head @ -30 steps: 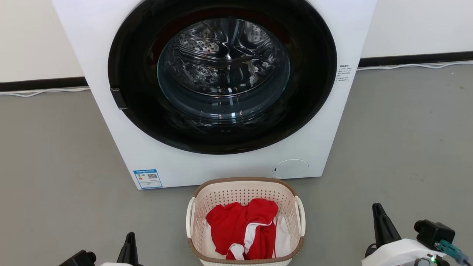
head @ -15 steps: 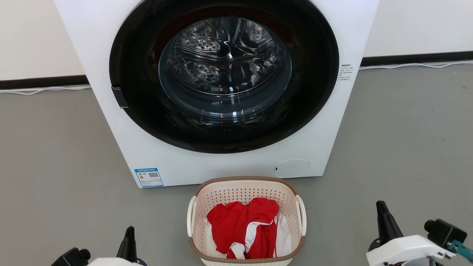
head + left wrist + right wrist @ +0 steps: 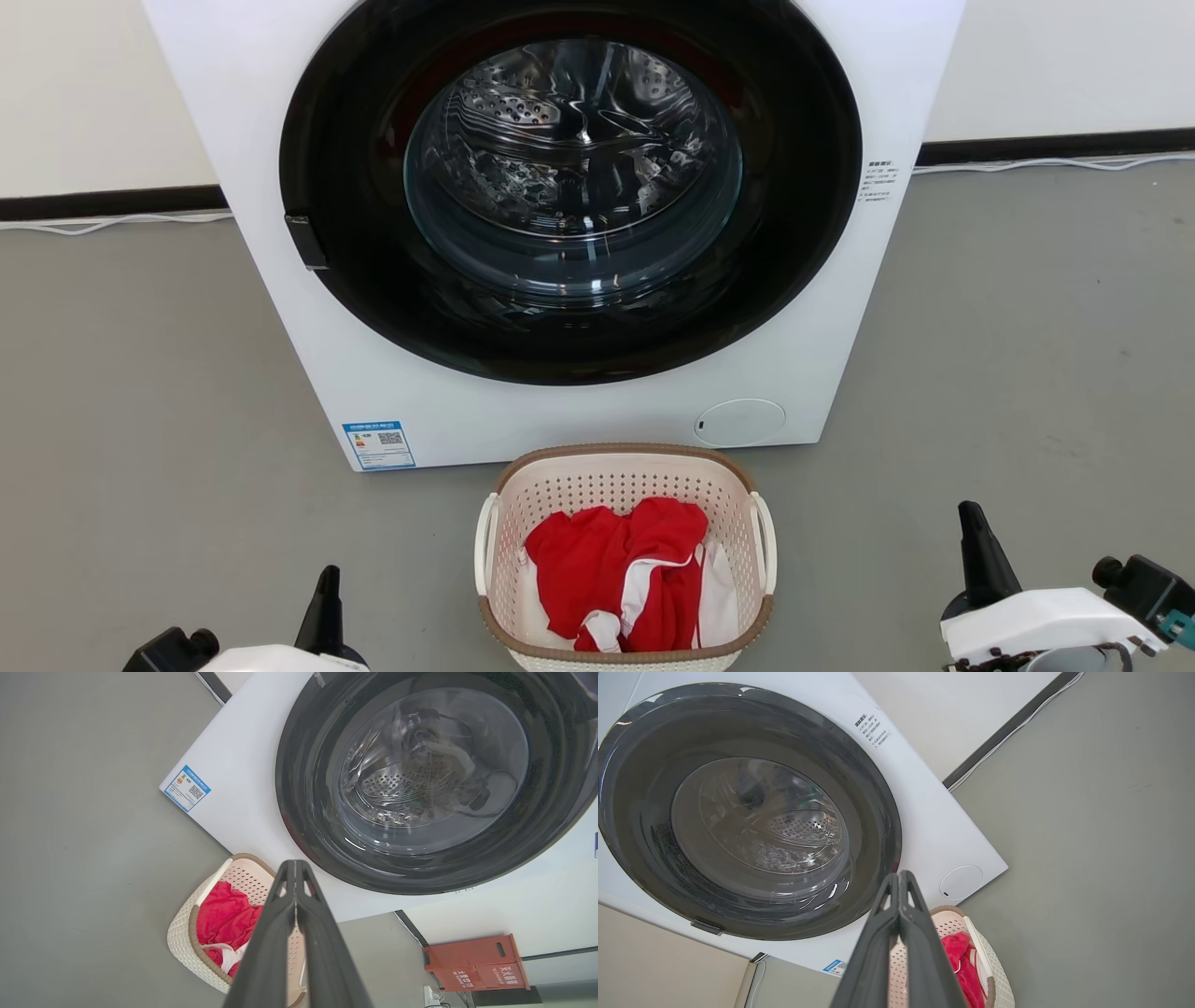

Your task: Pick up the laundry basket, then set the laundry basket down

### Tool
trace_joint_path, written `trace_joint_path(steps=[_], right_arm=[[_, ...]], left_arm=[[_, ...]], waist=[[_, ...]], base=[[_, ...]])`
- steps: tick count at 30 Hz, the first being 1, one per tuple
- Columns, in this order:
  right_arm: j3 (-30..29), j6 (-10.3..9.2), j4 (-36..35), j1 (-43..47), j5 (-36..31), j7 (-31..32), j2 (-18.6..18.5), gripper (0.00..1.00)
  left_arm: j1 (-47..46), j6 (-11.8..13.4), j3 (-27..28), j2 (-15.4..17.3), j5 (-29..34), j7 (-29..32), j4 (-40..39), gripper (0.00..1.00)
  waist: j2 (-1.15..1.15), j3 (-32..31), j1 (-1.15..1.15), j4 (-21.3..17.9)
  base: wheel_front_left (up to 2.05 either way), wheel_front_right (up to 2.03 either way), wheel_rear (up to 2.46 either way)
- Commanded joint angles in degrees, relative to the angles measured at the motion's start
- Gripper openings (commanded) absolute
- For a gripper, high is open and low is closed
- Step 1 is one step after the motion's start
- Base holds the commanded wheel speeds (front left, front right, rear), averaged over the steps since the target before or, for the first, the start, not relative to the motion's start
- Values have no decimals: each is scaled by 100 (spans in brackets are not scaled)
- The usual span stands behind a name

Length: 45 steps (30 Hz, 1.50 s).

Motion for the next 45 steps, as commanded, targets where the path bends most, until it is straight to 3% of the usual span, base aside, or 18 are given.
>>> trace_joint_path(steps=[1, 45], right_arm=[[31, 27, -198, -212, 251, 66, -46, 0], [-16, 36, -696, -243, 3543, 791, -57, 0]], left_arm=[[-354, -91, 130, 50, -208, 51, -196, 0], [-569, -398, 357, 90, -2631, 777, -562, 0]], waist=[[0, 3, 0, 4], [0, 72, 0, 90]], base=[[0, 0, 0], [0, 0, 0]])
